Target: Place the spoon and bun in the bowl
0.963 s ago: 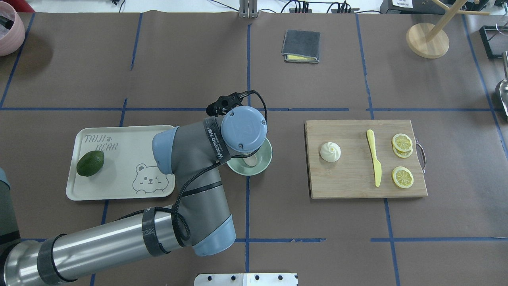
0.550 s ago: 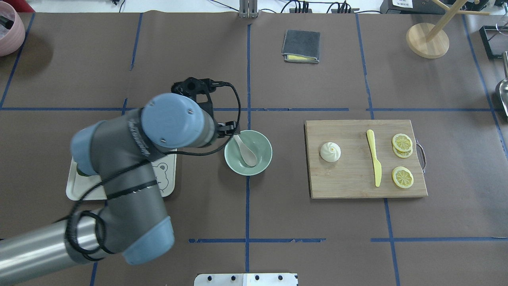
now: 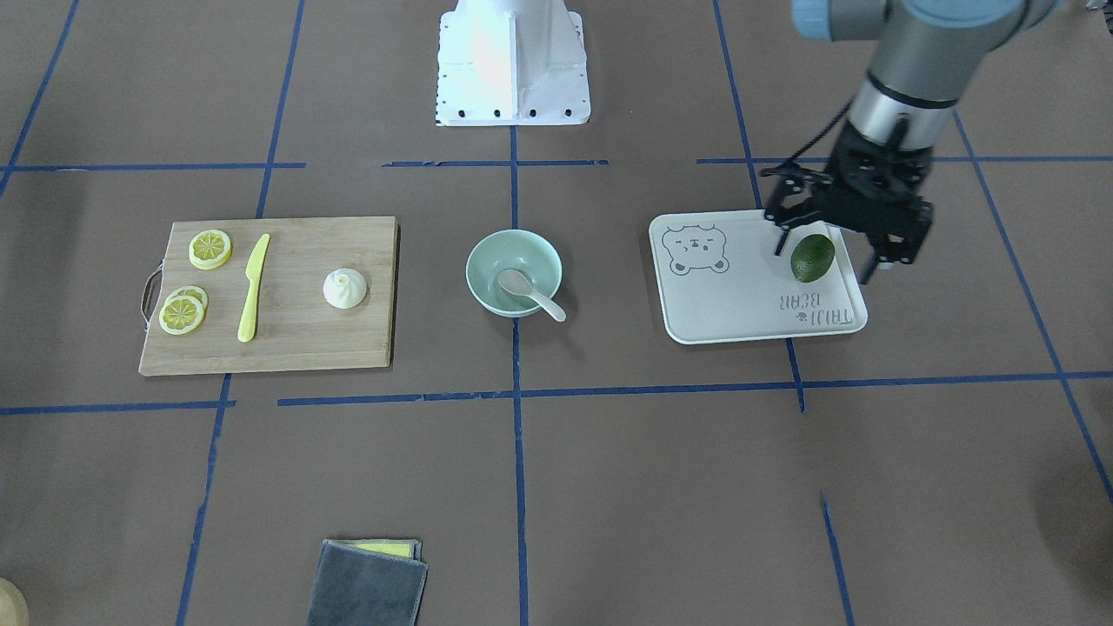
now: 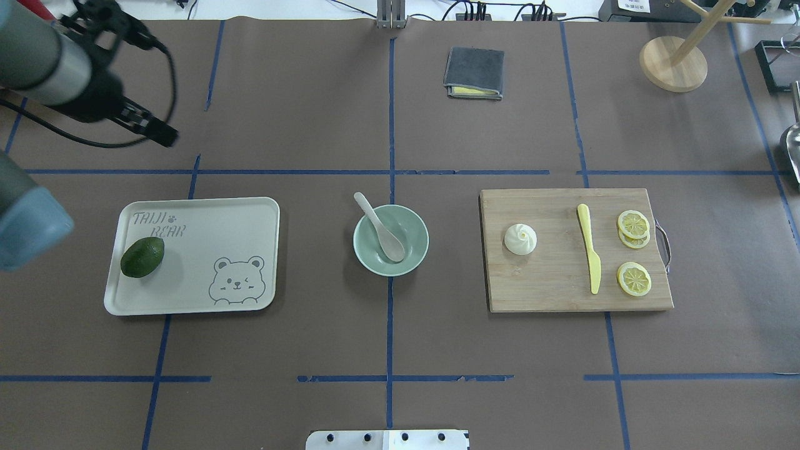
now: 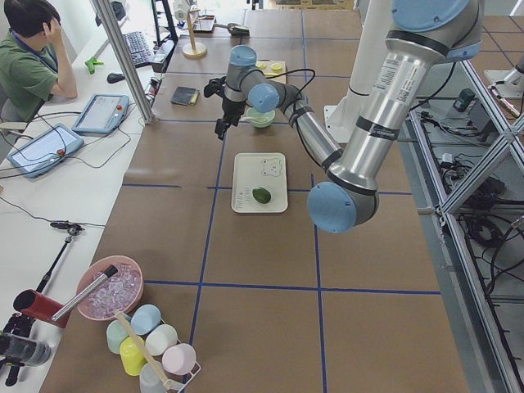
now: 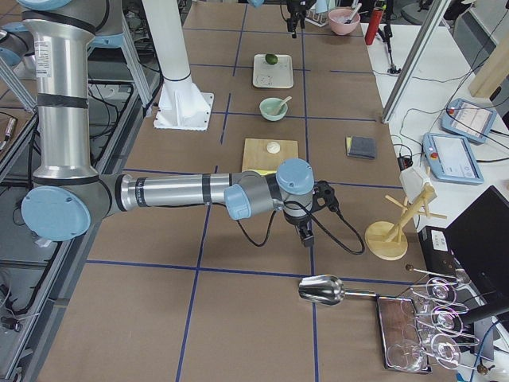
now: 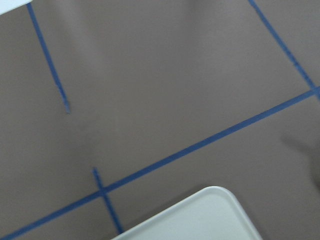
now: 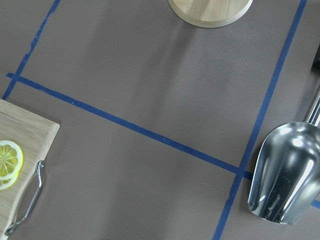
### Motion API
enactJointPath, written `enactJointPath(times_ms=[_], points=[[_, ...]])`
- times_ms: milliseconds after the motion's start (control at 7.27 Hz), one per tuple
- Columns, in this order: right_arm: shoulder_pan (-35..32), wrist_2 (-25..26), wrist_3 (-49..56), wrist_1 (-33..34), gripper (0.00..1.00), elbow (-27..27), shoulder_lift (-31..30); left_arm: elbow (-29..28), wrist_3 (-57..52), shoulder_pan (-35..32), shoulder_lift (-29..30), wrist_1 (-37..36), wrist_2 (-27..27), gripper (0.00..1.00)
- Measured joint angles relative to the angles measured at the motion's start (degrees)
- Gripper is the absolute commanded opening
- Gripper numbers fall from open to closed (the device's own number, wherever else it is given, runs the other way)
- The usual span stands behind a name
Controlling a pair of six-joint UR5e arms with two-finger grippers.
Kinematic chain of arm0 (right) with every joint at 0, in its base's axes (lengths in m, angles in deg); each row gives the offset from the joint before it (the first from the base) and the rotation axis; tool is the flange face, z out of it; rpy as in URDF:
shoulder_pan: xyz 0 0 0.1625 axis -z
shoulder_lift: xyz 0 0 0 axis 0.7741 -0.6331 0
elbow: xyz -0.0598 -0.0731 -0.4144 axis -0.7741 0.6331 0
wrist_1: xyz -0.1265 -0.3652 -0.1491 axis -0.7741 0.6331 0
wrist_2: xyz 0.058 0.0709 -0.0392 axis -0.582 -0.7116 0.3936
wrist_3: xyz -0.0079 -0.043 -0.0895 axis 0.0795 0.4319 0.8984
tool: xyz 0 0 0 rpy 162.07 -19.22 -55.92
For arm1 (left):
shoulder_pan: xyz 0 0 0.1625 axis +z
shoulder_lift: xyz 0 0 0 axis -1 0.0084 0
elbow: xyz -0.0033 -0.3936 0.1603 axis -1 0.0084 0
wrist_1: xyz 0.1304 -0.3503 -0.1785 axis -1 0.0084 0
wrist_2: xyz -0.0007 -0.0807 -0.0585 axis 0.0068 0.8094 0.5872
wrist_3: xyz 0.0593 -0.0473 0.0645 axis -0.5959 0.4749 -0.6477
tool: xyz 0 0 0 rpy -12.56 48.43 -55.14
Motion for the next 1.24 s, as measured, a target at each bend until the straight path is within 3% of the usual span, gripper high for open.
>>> enactJointPath(times_ms=[275, 550, 826, 1239], points=[[2.5, -0.7, -9.0, -4.4, 1.0, -1.3, 0.1, -5.7, -21.1, -15.6, -7.0, 0.2, 8.0, 1.0], [7.1, -0.3, -18.0, -6.5, 1.0, -4.4, 0.9, -11.6, -27.3, -25.5, -15.6, 1.7, 17.5, 1.0], [13.1, 1.5, -28.3, -6.6, 1.0, -8.9, 3.2, -13.3, -27.6, -28.5, -20.4, 2.5, 19.4, 1.0], [30.0, 15.3, -45.0, -6.1, 1.0, -10.0, 11.4, -14.0, -27.8, -29.2, -23.5, 2.3, 19.6, 1.0]])
